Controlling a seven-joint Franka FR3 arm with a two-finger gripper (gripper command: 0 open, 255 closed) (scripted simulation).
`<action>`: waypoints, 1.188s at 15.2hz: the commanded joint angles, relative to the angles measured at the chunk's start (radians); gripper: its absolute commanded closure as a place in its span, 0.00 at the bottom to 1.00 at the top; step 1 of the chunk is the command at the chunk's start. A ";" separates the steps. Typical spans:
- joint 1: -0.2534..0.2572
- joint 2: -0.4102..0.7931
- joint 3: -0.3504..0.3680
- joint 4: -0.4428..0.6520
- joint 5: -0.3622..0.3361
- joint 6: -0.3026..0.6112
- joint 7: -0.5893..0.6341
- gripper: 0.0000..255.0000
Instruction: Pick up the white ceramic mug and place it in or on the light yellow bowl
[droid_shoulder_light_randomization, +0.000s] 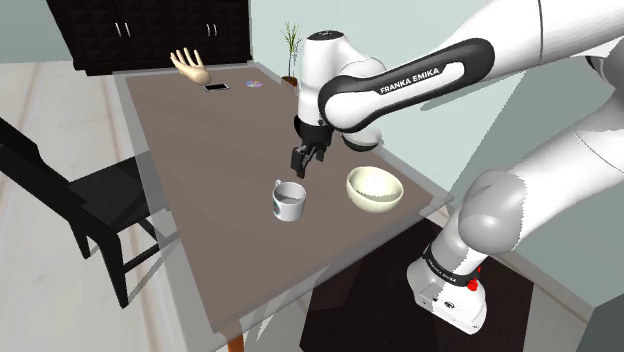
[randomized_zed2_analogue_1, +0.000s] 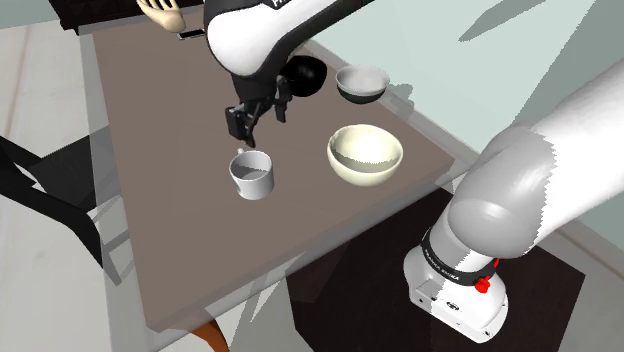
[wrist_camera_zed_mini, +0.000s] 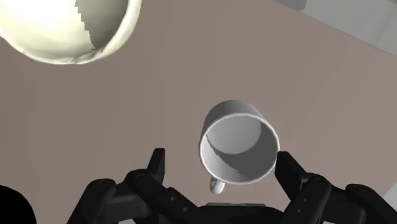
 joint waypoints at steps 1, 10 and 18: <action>0.005 0.068 0.025 0.015 -0.005 0.047 0.035 0.00; 0.029 0.363 0.098 0.109 -0.094 0.211 0.196 0.00; 0.031 0.435 0.089 0.087 -0.145 0.297 0.231 0.00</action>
